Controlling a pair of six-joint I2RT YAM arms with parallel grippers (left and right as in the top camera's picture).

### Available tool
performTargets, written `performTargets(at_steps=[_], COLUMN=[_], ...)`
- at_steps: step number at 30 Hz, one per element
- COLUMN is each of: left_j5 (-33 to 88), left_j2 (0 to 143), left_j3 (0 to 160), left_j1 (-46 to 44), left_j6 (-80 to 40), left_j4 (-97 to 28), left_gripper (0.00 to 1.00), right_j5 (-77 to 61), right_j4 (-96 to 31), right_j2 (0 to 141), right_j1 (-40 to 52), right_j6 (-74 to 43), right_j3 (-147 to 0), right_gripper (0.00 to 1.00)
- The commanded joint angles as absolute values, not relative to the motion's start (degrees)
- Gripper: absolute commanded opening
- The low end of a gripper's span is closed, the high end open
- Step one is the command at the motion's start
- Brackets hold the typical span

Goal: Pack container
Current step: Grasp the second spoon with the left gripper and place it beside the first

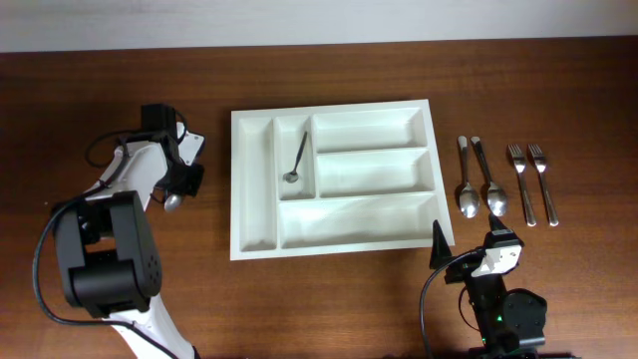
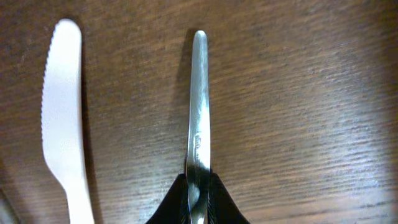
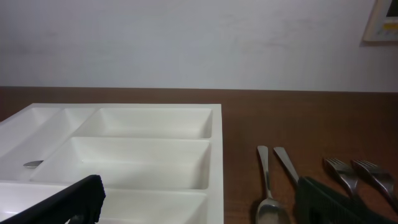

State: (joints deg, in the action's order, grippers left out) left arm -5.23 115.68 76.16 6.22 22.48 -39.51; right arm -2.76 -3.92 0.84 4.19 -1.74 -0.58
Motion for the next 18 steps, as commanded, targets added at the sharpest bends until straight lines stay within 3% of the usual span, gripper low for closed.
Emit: performTargets(at_steps=[1,10,18], left_j5=[-8.9,-9.8,-6.9], left_j2=[116.6,112.3,107.6], left_j3=[80.8,91.4,94.0], left_j1=[6.3,4.8,-3.6], left_j6=[20.0,14.4,7.5], left_j4=[-41.7,-50.0,-57.3], left_gripper=[0.02,0.02,0.02], right_j5=[-2.3,-2.3,-2.3], right_j4=[-4.3,-4.3,-4.3], right_j2=[0.4,0.4,0.4], right_j1=[4.5,4.5,4.5], right_j6=[-2.2,-2.2,-2.2], right_j3=[-0.3,-0.3,-0.3], right_gripper=[0.99,0.99,0.99])
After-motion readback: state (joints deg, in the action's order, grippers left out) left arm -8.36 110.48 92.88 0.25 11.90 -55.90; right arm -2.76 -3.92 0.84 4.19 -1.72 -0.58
